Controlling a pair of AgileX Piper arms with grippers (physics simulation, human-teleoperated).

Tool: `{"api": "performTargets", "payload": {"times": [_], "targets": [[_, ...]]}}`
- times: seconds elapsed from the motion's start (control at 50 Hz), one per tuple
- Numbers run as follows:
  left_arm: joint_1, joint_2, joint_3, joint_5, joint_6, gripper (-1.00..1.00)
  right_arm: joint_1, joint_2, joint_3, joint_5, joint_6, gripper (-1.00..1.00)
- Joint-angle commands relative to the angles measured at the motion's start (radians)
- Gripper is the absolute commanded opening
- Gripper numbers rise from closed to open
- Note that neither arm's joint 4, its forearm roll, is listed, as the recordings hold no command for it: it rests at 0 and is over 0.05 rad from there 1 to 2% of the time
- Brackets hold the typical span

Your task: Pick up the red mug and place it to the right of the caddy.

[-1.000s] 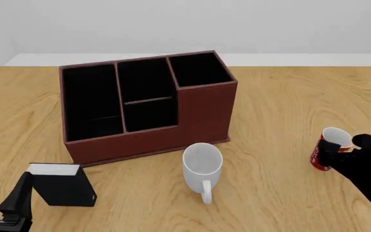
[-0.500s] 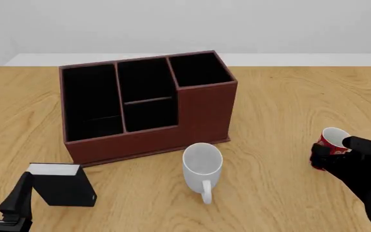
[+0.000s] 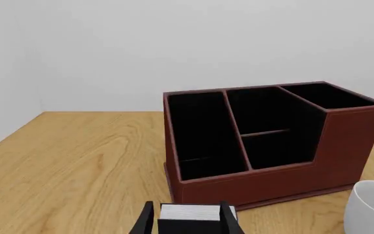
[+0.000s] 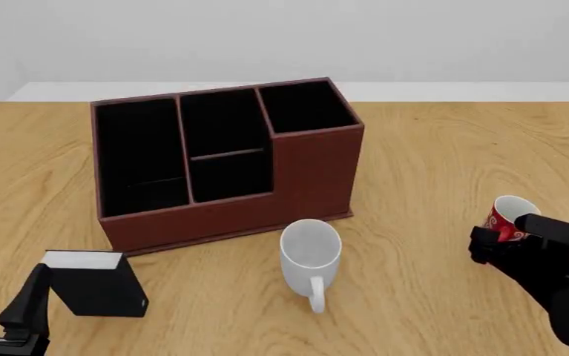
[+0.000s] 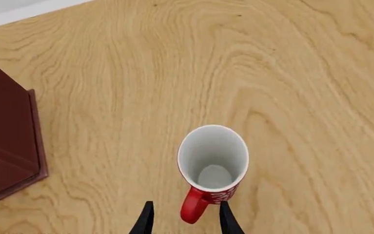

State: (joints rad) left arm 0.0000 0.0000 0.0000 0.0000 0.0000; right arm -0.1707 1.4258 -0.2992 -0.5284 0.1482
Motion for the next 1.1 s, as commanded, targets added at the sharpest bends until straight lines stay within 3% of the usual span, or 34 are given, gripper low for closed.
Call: {"api": "performTargets", "payload": {"times": [0.02, 0.24, 0.26, 0.76, 0.92, 1.1], "targets": [[0.0, 0.0, 0.0, 0.0, 0.0, 1.0, 0.0, 0.027, -0.001, -0.016, -0.002, 1.0], [0.0, 0.0, 0.0, 0.0, 0.0, 1.0, 0.007, 0.02, 0.003, -0.008, 0.004, 1.0], [0.0, 0.0, 0.0, 0.0, 0.0, 1.0, 0.003, 0.016, 0.005, -0.007, 0.004, -1.0], [0.0, 0.0, 0.0, 0.0, 0.0, 1.0, 0.026, -0.135, 0.038, 0.051, -0.073, -1.0], [0.0, 0.0, 0.0, 0.0, 0.0, 1.0, 0.075, -0.263, 0.011, 0.116, -0.167, -1.0], [0.0, 0.0, 0.0, 0.0, 0.0, 1.0, 0.135, -0.279, -0.063, 0.16, -0.216, -1.0]]}}
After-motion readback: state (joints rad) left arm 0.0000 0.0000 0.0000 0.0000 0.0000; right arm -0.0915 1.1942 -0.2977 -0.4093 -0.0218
